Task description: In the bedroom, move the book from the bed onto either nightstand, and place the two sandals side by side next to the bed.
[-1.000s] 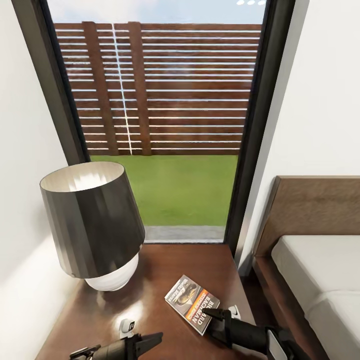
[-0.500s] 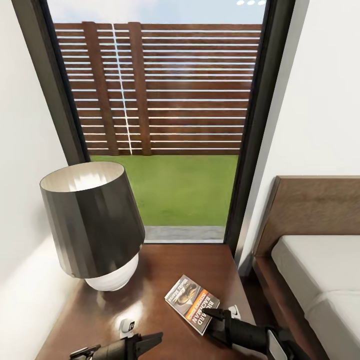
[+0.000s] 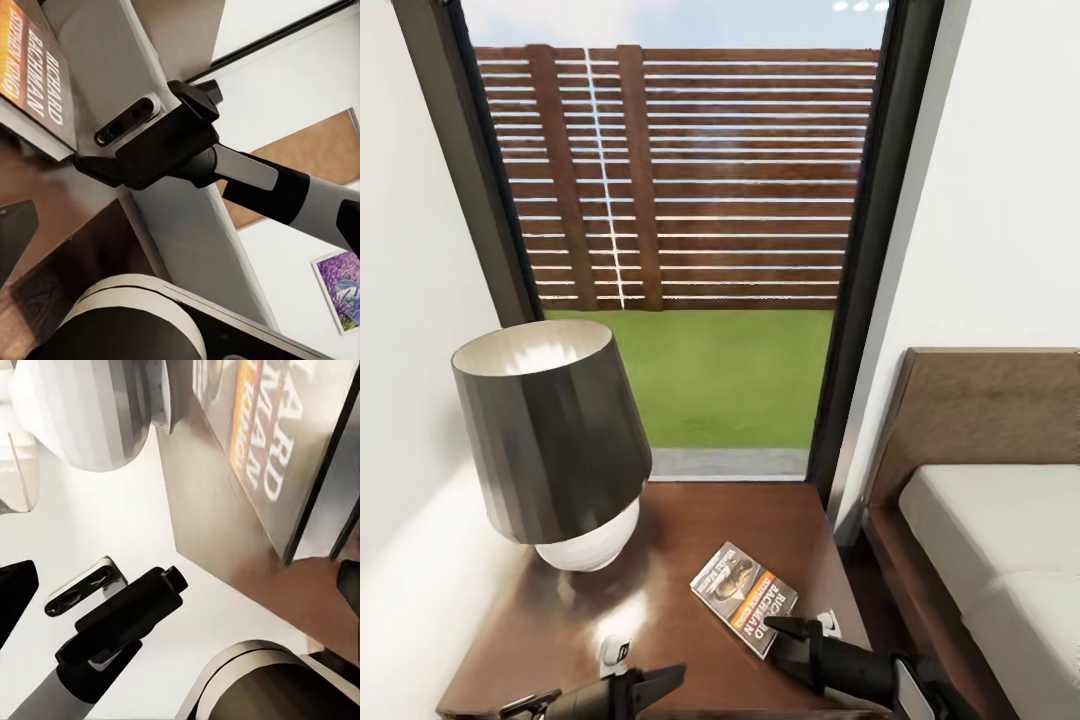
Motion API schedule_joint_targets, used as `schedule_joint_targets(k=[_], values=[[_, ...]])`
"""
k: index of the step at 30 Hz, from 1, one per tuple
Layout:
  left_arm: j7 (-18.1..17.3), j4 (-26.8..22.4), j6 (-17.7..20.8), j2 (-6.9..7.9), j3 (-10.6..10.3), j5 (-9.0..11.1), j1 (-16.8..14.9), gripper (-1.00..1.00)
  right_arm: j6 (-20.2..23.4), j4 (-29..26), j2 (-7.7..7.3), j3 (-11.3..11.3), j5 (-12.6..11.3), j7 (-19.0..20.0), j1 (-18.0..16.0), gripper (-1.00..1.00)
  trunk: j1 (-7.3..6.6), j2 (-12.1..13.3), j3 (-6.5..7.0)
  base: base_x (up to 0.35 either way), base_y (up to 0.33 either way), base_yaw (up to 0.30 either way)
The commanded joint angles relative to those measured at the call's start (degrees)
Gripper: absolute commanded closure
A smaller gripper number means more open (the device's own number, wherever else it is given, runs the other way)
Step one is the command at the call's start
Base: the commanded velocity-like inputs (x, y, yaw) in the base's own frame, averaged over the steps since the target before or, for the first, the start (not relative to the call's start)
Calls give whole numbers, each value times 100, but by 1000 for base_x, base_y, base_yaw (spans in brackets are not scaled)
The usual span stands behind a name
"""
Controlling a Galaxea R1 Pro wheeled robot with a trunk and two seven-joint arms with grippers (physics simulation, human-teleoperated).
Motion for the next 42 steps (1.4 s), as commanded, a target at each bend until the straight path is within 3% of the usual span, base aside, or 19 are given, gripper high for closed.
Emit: schedule_joint_targets(k=[1,18,29,38,42], values=[[-20,0,60,-1,6,-7,0,-100,28,1,3,-9,-5,9,-3,-100,-4,-2,-5,-151,0,0],[-15,1,60,-1,10,-7,-1,-100,28,1,6,-9,-5,9,-3,-100,-4,-2,-5,-29,0,0],[-23,1,60,-1,10,-5,-2,-100,28,1,6,-6,-5,9,-3,-100,-4,-2,-5,-250,0,0],[-34,1,67,-1,3,-6,-3,-100,28,1,6,-7,-5,2,-3,-100,-4,-2,-5,-34,0,0],[-37,-3,68,-1,-5,-7,-2,-100,28,1,6,-6,-5,1,-3,-100,-91,158,67,-2,0,0]])
